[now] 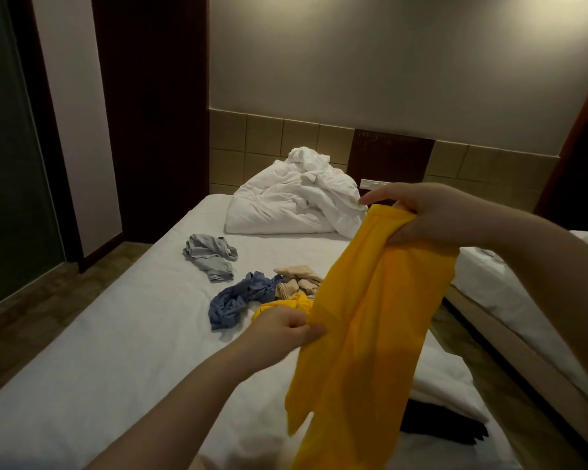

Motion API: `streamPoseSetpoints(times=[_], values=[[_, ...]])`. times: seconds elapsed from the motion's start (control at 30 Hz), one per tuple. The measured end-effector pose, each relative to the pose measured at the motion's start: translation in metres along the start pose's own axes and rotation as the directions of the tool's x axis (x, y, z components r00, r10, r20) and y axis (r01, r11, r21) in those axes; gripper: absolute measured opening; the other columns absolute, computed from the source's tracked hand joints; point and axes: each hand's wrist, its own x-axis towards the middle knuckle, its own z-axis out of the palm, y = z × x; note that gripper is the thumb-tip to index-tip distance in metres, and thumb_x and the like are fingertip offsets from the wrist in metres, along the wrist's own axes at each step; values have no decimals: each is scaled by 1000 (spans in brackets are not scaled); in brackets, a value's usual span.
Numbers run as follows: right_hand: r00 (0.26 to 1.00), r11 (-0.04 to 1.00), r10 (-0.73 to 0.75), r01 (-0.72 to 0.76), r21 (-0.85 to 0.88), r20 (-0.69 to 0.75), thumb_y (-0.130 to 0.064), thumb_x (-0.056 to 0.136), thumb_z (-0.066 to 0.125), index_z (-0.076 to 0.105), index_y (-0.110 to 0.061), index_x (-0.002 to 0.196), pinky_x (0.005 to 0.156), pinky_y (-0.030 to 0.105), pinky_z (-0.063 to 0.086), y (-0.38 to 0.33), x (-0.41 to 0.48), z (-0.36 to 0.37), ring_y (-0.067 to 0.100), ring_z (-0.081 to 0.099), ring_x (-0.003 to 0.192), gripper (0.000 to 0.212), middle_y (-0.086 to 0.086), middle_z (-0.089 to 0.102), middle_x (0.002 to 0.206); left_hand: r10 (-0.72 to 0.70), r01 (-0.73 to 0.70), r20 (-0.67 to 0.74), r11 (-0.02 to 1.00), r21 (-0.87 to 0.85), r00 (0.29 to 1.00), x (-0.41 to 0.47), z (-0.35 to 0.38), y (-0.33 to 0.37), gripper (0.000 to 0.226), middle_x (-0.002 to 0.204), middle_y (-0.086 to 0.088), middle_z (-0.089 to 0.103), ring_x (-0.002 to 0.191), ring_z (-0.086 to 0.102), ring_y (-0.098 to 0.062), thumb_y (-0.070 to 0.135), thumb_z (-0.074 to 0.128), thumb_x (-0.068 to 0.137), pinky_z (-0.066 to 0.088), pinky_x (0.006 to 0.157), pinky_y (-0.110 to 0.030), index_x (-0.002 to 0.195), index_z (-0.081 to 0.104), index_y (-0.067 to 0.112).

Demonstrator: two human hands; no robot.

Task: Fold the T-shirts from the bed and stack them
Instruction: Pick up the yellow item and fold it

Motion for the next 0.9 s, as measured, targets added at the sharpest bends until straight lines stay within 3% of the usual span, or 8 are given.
streamPoseSetpoints(times=[0.1,0.2,0.27,0.37,0.57,0.73,0.8,0.9], values=[[999,999,45,-45,0,-6,-33,83,65,33,-50,123,92,40,42,7,0,0,26,43,121,53,-1,41,139,-24,18,-97,998,-60,995,-2,-20,1,33,48,10,52,45,46,-1,29,57,90,39,54,-20,58,62,21],[998,998,60,-60,18,2,-32,83,65,35,-47,126,88,36,41,12,0,1,25,44,119,55,-1,42,138,-18,2,-191,996,-84,981,-5,-43,8,26,54,10,60,51,55,-1,30,61,87,44,56,-18,61,65,26],[998,998,60,-60,31,6,-32,83,66,35,-48,123,87,35,40,13,1,3,25,44,119,54,-1,43,138,-12,7,-155,999,-35,988,-7,-54,13,16,64,13,65,63,61,-1,39,64,83,45,59,-16,73,66,27],[999,998,48,-48,47,0,-33,83,65,33,-50,119,87,35,39,10,2,3,25,44,119,52,-1,42,137,-36,34,-40,997,-70,999,-10,-60,16,31,84,11,70,82,67,-13,51,59,74,53,70,-23,89,67,26],[1000,1000,3,-2,22,-4,-37,83,64,31,-53,117,90,37,40,5,1,2,23,43,117,51,-1,42,137,-6,40,84,911,-411,996,-17,-55,16,28,92,-7,71,80,68,-21,29,59,73,56,69,-28,96,69,15],[1000,999,7,-6,36,-3,-35,83,64,33,-50,123,93,38,40,5,-2,1,23,43,119,53,-3,42,139,18,55,130,841,-538,991,-19,-61,17,72,103,-20,58,86,60,-32,37,79,54,55,72,-35,110,54,-1],[1000,999,8,-7,43,-8,-35,82,65,33,-51,120,94,40,40,4,-4,1,25,43,121,52,-2,42,139,39,47,132,805,-592,990,-18,-63,18,77,98,-17,53,82,56,-29,41,89,43,55,69,-35,100,53,6],[1000,999,11,-10,38,-12,-37,81,64,33,-49,123,96,42,41,2,-5,2,26,44,121,53,-1,43,138,81,15,117,756,-654,990,-18,-66,17,56,81,-10,56,72,58,-23,36,93,37,53,63,-34,74,56,16]])
